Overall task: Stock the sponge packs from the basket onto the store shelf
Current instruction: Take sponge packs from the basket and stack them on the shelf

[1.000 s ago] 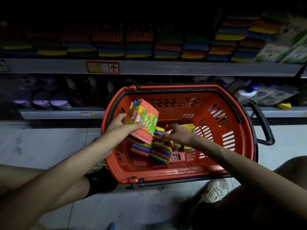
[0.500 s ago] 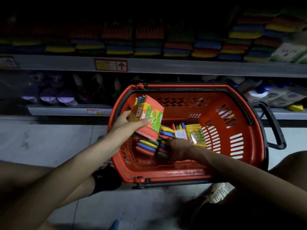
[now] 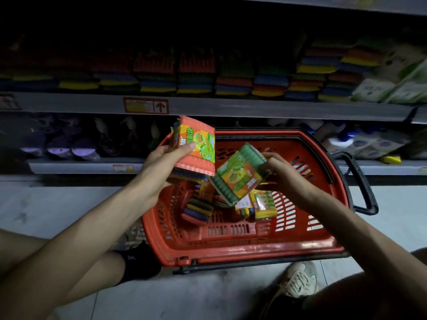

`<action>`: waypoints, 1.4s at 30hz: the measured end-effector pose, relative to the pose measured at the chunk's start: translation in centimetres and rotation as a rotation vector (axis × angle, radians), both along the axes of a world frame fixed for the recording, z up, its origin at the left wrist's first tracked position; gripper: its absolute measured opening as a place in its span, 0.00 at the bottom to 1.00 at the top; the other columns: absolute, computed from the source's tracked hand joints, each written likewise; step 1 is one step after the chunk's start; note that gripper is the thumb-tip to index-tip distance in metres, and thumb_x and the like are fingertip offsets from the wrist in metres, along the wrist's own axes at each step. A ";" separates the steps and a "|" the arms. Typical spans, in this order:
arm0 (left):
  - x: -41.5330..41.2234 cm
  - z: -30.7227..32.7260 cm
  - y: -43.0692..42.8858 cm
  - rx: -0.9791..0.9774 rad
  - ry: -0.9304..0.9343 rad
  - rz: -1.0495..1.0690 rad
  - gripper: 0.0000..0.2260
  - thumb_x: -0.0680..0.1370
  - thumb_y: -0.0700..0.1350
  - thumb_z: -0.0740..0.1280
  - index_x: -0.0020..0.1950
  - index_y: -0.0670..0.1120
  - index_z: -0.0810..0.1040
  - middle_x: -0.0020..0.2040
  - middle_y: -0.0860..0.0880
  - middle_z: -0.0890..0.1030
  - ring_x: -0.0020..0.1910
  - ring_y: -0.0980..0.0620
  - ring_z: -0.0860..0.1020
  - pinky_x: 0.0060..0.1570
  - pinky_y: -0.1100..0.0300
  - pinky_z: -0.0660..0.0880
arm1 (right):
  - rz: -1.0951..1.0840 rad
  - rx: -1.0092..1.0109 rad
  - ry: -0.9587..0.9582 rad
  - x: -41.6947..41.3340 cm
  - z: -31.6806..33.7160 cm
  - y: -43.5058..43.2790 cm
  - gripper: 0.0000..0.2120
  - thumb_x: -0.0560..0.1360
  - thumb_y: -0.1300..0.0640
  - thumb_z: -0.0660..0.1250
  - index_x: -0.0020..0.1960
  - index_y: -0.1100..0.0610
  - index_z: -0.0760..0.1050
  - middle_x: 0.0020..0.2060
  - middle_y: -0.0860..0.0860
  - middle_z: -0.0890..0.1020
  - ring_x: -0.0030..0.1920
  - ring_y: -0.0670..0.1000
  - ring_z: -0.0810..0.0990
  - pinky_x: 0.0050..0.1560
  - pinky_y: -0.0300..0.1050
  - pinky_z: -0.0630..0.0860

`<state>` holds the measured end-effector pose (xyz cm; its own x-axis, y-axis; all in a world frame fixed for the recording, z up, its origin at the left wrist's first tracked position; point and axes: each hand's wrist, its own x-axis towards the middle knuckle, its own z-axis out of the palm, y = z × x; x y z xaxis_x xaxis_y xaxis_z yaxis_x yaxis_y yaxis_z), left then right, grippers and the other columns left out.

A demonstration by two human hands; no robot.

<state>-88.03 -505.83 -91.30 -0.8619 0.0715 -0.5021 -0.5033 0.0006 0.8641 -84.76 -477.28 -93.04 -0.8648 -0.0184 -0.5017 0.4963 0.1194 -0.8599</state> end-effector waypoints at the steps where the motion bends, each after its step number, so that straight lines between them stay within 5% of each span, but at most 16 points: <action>1: 0.0 0.5 0.1 0.004 0.006 0.007 0.19 0.74 0.57 0.75 0.61 0.50 0.81 0.50 0.51 0.88 0.47 0.54 0.87 0.43 0.58 0.80 | -0.017 -0.014 0.024 0.2 0.7 0.3 0.24 0.70 0.50 0.68 0.66 0.51 0.74 0.59 0.58 0.81 0.57 0.60 0.83 0.61 0.57 0.81; 8: 0.6 2.1 0.8 0.010 0.018 0.012 0.32 0.61 0.60 0.79 0.60 0.47 0.80 0.49 0.48 0.88 0.45 0.52 0.87 0.45 0.56 0.80 | -0.095 -0.148 0.058 1.5 3.0 2.3 0.25 0.75 0.50 0.70 0.71 0.51 0.73 0.61 0.57 0.83 0.56 0.58 0.86 0.54 0.50 0.83; 14: 0.6 1.7 0.9 0.025 0.012 -0.002 0.31 0.65 0.57 0.79 0.63 0.46 0.78 0.47 0.47 0.88 0.45 0.50 0.86 0.47 0.54 0.79 | -0.126 -0.098 0.027 2.1 4.2 3.7 0.18 0.79 0.55 0.62 0.68 0.57 0.75 0.64 0.68 0.77 0.60 0.65 0.81 0.68 0.61 0.75; 19: 0.6 -0.7 0.6 -0.253 0.017 -0.112 0.29 0.63 0.62 0.78 0.60 0.51 0.78 0.52 0.50 0.86 0.49 0.50 0.84 0.46 0.57 0.77 | -0.127 0.120 0.117 2.1 4.6 4.7 0.12 0.80 0.49 0.62 0.61 0.48 0.77 0.60 0.56 0.80 0.58 0.60 0.81 0.60 0.58 0.79; 21: 0.8 -1.7 0.7 -0.367 0.010 -0.205 0.20 0.70 0.58 0.78 0.56 0.51 0.79 0.51 0.53 0.84 0.48 0.54 0.82 0.47 0.60 0.75 | -0.106 0.189 0.121 2.3 4.6 4.6 0.09 0.83 0.48 0.59 0.58 0.47 0.76 0.58 0.54 0.81 0.57 0.58 0.80 0.58 0.56 0.78; 23: 1.2 -2.8 1.1 -0.479 -0.006 -0.332 0.19 0.70 0.60 0.77 0.54 0.51 0.80 0.51 0.52 0.84 0.48 0.55 0.81 0.49 0.60 0.76 | -0.110 0.273 0.134 2.4 4.2 4.4 0.12 0.83 0.48 0.58 0.62 0.50 0.76 0.58 0.53 0.81 0.56 0.55 0.81 0.55 0.53 0.78; 25: 1.8 -3.8 1.7 -0.591 -0.002 -0.488 0.27 0.66 0.65 0.74 0.58 0.50 0.81 0.55 0.50 0.85 0.52 0.51 0.82 0.56 0.56 0.77 | -0.094 0.353 0.136 2.5 3.8 4.1 0.21 0.80 0.44 0.59 0.69 0.52 0.74 0.61 0.52 0.81 0.58 0.54 0.80 0.58 0.54 0.77; 27: 2.5 -4.5 2.5 -0.693 0.011 -0.625 0.27 0.72 0.62 0.74 0.65 0.49 0.78 0.62 0.50 0.82 0.57 0.50 0.81 0.56 0.59 0.75 | -0.085 0.447 0.151 2.8 3.7 3.9 0.29 0.75 0.38 0.57 0.72 0.50 0.72 0.62 0.49 0.78 0.61 0.54 0.79 0.61 0.55 0.76; 29: 3.0 -4.7 3.3 -0.746 -0.010 -0.678 0.27 0.76 0.61 0.71 0.69 0.48 0.76 0.65 0.49 0.80 0.62 0.49 0.79 0.54 0.61 0.71 | -0.071 0.504 0.181 2.9 3.5 3.6 0.25 0.78 0.39 0.55 0.70 0.48 0.74 0.60 0.47 0.78 0.61 0.53 0.78 0.64 0.56 0.75; 34: 2.5 -3.6 3.8 -0.584 -0.027 -0.633 0.22 0.72 0.64 0.74 0.62 0.55 0.83 0.61 0.56 0.80 0.61 0.53 0.78 0.62 0.58 0.72 | -0.054 0.478 0.103 2.9 3.4 3.4 0.26 0.72 0.34 0.54 0.50 0.50 0.81 0.50 0.49 0.85 0.54 0.55 0.82 0.62 0.59 0.76; 39: 1.3 -1.3 4.7 -0.300 0.027 -0.503 0.19 0.65 0.60 0.80 0.54 0.56 0.87 0.52 0.52 0.88 0.54 0.51 0.85 0.64 0.51 0.78 | 0.002 0.415 0.122 2.9 3.1 3.7 0.24 0.72 0.39 0.59 0.50 0.57 0.83 0.49 0.55 0.86 0.52 0.56 0.84 0.62 0.60 0.77; 42: 1.0 0.2 5.5 -0.227 0.083 -0.410 0.19 0.65 0.57 0.80 0.53 0.53 0.87 0.49 0.50 0.88 0.51 0.49 0.86 0.56 0.56 0.80 | 0.013 0.293 0.133 2.9 3.2 3.0 0.18 0.75 0.48 0.60 0.50 0.56 0.85 0.48 0.53 0.87 0.46 0.48 0.85 0.49 0.42 0.80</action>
